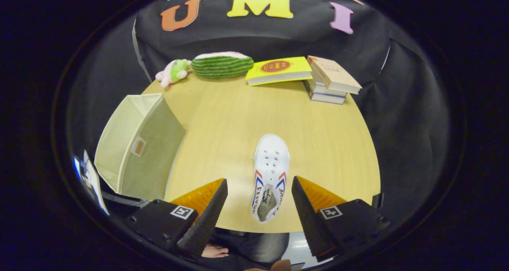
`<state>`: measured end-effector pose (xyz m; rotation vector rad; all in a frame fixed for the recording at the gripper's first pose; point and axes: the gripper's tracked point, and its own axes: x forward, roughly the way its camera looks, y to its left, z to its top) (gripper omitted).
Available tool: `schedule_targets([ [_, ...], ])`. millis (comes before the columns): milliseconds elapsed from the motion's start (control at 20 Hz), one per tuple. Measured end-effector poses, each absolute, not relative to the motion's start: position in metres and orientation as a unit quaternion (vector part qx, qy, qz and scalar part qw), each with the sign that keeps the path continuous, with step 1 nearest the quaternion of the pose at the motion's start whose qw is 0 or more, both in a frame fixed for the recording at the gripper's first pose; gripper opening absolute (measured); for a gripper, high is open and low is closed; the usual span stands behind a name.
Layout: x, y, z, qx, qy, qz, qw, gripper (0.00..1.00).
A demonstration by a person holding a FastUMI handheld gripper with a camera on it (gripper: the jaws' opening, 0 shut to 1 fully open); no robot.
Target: Open the storage box then place both shoes into the box .Put the left shoe in first, then the right shoe, with the right side of both shoes facing outward in a uniform manner.
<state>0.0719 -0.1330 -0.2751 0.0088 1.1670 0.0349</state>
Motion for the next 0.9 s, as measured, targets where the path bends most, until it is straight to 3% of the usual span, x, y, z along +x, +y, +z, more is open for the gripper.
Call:
schedule_targets([
  [400,0.069,-0.182,-0.35,0.047,0.62,-0.009,0.783,0.99],
  [900,0.071,-0.183,-0.392,0.076,0.651,0.018,0.755,0.97],
])
